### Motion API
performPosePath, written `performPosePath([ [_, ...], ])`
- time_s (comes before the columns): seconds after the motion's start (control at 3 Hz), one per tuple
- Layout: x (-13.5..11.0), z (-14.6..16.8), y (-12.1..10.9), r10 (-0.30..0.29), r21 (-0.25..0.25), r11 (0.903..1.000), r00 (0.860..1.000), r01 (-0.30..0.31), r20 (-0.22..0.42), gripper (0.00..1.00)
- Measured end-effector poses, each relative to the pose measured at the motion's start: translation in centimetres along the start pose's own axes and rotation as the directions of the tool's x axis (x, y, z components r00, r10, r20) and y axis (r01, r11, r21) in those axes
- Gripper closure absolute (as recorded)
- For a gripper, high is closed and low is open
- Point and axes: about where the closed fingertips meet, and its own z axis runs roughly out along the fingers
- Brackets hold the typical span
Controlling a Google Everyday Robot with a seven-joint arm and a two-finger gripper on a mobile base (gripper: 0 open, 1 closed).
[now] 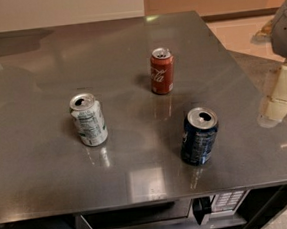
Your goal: Pick pepsi can
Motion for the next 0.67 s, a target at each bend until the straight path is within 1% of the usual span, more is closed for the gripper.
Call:
performPosePath([
  [0.33,-0.34,0.21,0.17,-0.009,-0.003,1.0000,1.000,0.009,0.013,0.00],
  [0.67,-1.10,1.12,0.78,-0.027,-0.023,0.9993,0.998,0.029,0.062,0.00],
])
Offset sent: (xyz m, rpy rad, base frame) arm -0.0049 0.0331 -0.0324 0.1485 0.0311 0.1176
